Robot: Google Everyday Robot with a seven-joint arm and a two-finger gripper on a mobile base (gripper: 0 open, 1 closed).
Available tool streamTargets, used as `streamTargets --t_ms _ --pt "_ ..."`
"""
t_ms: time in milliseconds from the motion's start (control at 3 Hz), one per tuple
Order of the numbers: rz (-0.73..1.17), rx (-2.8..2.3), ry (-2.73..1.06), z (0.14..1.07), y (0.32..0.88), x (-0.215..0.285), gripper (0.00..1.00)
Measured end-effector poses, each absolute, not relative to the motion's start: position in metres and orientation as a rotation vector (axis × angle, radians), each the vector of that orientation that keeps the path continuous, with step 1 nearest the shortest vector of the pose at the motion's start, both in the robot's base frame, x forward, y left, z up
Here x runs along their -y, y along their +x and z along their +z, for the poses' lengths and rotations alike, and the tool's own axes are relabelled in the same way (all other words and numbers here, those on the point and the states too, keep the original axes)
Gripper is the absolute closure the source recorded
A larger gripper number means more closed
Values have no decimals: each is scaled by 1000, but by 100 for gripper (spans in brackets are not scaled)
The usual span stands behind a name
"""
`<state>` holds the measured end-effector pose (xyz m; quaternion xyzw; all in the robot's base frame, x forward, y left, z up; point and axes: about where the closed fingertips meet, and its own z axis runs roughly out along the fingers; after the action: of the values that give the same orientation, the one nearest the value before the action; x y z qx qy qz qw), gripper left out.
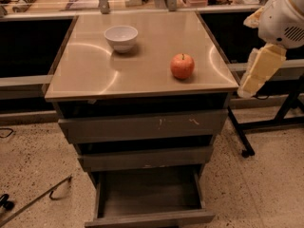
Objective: Place apple into bottom drawer
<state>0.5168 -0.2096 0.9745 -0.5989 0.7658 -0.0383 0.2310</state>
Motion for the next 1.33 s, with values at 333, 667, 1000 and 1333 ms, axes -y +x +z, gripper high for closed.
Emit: streamTargets --t_ms 333,667,1000,1333 --pt "-79 -2064 -1613 965 564 201 0" --pt "1 -2019 -1585 953 608 188 0" --pt "121 -1968 -1554 939 646 172 0" --pt "224 -1913 -1535 923 674 153 0"
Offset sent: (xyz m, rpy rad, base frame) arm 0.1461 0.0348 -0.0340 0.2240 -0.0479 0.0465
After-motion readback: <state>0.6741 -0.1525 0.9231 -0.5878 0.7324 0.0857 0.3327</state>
